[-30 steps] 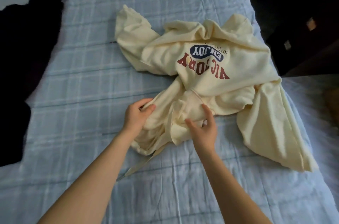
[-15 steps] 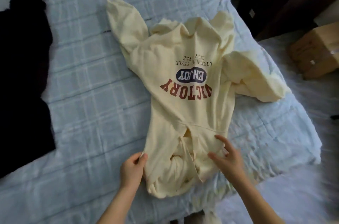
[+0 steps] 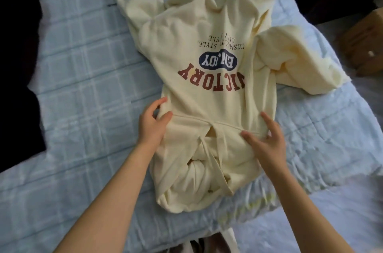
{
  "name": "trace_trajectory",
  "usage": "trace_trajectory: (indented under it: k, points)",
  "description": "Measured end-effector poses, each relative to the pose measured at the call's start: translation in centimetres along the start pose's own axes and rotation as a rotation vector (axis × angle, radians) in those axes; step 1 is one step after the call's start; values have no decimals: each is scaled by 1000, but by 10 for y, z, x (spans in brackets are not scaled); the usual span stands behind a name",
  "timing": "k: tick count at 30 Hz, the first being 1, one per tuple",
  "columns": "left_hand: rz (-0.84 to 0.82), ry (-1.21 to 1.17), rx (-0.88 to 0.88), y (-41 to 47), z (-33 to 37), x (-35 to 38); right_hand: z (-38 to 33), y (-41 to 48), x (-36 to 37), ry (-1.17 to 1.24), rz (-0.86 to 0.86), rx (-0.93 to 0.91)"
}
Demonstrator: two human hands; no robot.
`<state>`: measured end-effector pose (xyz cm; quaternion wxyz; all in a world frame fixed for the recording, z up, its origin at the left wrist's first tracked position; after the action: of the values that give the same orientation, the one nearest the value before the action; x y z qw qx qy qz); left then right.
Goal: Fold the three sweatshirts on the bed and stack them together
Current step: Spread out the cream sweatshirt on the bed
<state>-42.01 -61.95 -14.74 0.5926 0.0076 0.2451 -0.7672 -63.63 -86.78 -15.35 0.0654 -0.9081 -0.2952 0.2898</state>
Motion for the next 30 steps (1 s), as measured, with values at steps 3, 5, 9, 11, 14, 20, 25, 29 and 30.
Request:
trace_trajectory:
  k: [3,5,9,11,14,20,25,29,30]
  points:
    - [57,14,-31,-35,-9,-20,6,-28,-10,20,-34,26]
    - [80,-11,-100,-60,-26,-25,19,-54,-9,-29,-27,63]
    - [137,25,-222,-98,-55,-36,38,-98,-8,-91,-11,120]
    - [125,270,-159,-100,-50,-39,33,-104,-9,-201,-29,108]
    - [155,862,188,-89,-8,-22,-2,-93,-13,-507,58,-148]
    - [-264,1048,797,-65,21,109,-26,-27,35,-767,-66,-466]
    - [-267,1152,706,-32,-41,127,30,-11,47,-888,-56,-464]
    - [-297,1160,702,-32,-40,127,21,-11,45,-805,-133,-452]
    - [-318,1158,681,-32,-38,125,14,-12,38,-730,-147,-464]
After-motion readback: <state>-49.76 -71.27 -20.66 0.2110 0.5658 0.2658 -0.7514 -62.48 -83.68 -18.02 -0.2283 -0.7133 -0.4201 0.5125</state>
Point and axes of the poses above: each hand's wrist, its own y-axis towards the middle knuckle, its own x-axis out of the palm, z = x × y, the point moved 5 cm from there along y, towards the middle knuckle, and after that the axes turned 3 degrees about z, right-handed, at the moved point
